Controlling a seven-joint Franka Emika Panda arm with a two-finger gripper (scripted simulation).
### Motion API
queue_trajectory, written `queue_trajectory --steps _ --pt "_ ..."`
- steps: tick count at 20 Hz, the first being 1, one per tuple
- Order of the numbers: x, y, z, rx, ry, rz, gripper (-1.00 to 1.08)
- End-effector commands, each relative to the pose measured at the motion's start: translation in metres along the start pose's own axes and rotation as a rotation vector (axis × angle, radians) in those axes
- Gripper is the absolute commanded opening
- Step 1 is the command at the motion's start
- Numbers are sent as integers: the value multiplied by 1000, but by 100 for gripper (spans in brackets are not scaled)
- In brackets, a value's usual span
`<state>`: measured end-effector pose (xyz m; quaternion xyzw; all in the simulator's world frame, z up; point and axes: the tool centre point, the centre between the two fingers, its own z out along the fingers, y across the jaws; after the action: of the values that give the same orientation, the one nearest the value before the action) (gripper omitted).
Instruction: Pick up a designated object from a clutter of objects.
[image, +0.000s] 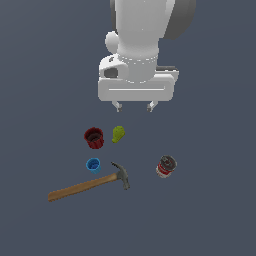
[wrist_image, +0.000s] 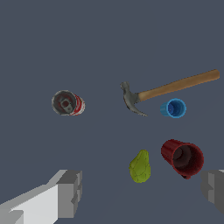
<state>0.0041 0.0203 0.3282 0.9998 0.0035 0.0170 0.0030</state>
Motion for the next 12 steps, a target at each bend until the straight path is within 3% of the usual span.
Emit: queue_trajectory --steps 1,12 --pt "0 0 0 0 0 0 100" --pt "8 -3 -9 30 6 11 100"
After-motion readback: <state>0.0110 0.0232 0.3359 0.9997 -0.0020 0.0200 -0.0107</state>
